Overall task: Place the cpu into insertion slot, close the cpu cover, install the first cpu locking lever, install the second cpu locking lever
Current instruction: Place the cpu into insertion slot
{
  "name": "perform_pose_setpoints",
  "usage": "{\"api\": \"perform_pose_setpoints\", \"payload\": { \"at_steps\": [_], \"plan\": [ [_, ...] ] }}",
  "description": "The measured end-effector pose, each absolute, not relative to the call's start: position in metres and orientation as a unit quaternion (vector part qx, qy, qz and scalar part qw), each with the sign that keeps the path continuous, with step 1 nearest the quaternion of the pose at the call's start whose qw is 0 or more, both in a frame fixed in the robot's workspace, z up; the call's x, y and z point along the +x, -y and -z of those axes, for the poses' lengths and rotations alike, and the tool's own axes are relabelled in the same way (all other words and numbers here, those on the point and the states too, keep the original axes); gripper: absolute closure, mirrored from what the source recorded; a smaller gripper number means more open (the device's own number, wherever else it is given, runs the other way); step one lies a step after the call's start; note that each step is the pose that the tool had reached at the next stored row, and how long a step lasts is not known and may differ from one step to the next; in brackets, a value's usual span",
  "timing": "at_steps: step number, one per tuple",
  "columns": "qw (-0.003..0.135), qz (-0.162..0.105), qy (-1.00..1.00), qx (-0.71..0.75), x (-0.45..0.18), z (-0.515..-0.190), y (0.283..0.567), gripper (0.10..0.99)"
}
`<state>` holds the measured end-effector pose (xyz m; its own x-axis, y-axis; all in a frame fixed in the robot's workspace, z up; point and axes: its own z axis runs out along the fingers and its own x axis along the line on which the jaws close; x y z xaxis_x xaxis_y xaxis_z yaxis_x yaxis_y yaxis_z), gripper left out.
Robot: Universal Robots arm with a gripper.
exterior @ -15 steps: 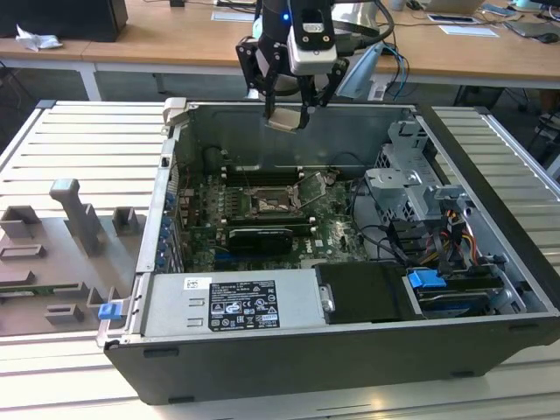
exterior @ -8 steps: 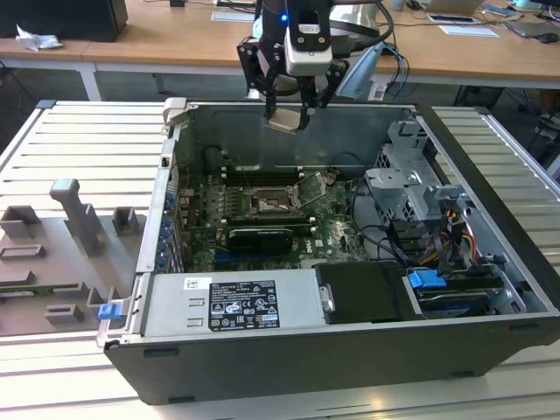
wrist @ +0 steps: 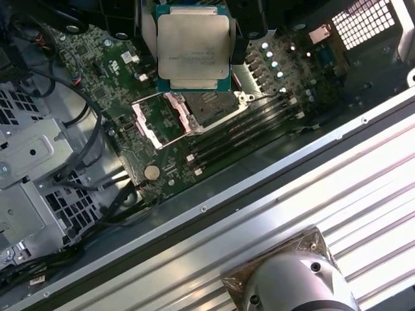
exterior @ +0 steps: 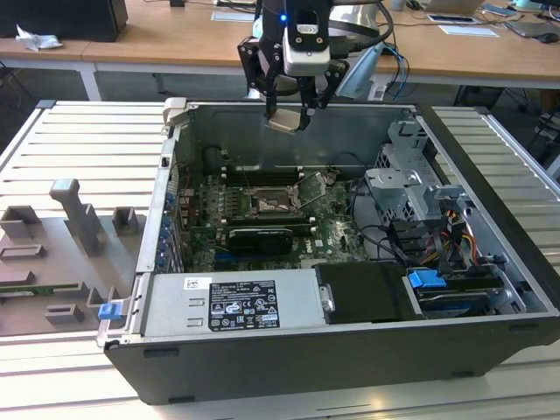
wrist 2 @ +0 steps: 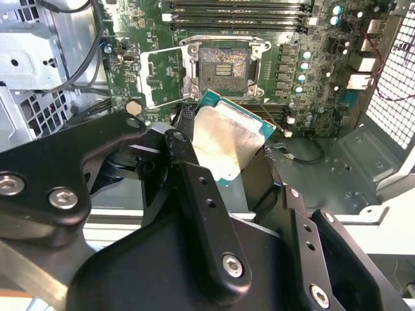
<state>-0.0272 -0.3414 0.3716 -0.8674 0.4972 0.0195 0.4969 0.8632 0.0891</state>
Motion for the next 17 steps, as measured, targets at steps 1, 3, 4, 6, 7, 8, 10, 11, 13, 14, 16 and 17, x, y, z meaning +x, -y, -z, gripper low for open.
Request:
{"api": "perform_pose_setpoints", "payload": {
  "at_steps": [1, 3, 4, 6, 7, 8, 10, 11, 13, 14, 16, 17],
  "plan": [
    [0.002, -0.046, -0.964, 0.262, -0.0272, -0.3715, 0.3414, 0.549],
    [0.003, -0.046, -0.961, 0.273, -0.0271, -0.3714, 0.3414, 0.549],
    [0.003, -0.046, -0.96, 0.277, -0.0271, -0.3713, 0.3414, 0.549],
    [0.003, -0.046, -0.957, 0.287, -0.0272, -0.3712, 0.3414, 0.549],
    [0.004, -0.045, -0.955, 0.292, -0.0271, -0.3711, 0.3414, 0.549],
    [0.004, -0.046, -0.954, 0.296, -0.0272, -0.371, 0.3414, 0.549],
    [0.004, -0.045, -0.952, 0.301, -0.0272, -0.3707, 0.3414, 0.549],
    [0.004, -0.045, -0.952, 0.304, -0.0272, -0.3706, 0.3414, 0.549],
    [0.005, -0.045, -0.948, 0.315, -0.0272, -0.37, 0.3414, 0.549],
    [0.005, -0.045, -0.946, 0.32, -0.0272, -0.3696, 0.3414, 0.549],
    [0.006, -0.045, -0.94, 0.339, -0.0271, -0.368, 0.3414, 0.549],
    [0.006, -0.045, -0.937, 0.346, -0.0271, -0.3673, 0.3414, 0.549]
  ]
}}
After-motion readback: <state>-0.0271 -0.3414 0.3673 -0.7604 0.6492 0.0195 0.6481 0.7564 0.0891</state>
